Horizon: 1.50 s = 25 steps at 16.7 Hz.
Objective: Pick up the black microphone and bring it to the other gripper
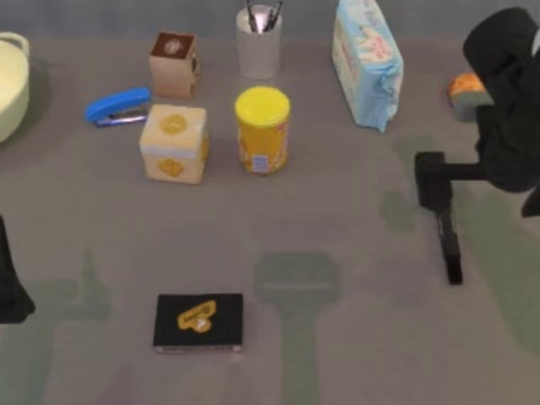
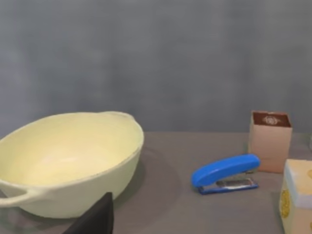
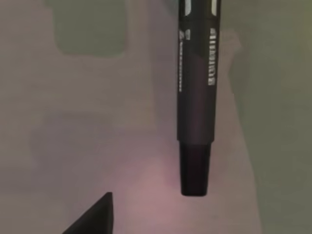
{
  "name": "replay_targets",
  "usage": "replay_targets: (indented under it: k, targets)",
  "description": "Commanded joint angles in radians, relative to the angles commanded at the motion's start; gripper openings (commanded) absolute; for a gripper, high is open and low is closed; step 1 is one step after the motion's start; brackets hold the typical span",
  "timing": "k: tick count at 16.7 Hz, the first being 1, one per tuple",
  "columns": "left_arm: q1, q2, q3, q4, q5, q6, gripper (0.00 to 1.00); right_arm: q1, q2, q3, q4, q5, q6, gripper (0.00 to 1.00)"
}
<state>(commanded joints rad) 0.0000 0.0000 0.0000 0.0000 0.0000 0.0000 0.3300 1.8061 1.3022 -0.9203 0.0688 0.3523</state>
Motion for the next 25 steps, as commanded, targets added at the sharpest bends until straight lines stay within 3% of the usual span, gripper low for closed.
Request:
replay_targets:
  k: [4, 11, 20, 25]
  targets:
    - [0.000, 0.000, 0.000, 0.000, 0.000, 0.000, 1.00, 0.028, 0.144, 0.123, -0.068, 0.006, 0.031, 1.00]
    - [0.000, 0.000, 0.000, 0.000, 0.000, 0.000, 1.00, 0.026, 0.155, 0.130, -0.068, 0.005, 0.033, 1.00]
    - [0.000, 0.000, 0.000, 0.000, 0.000, 0.000, 1.00, 0.014, 0.323, -0.009, 0.242, 0.007, 0.019, 1.00]
    - [0.000, 0.000, 0.000, 0.000, 0.000, 0.000, 1.00, 0.013, 0.340, -0.022, 0.269, 0.007, 0.018, 1.00]
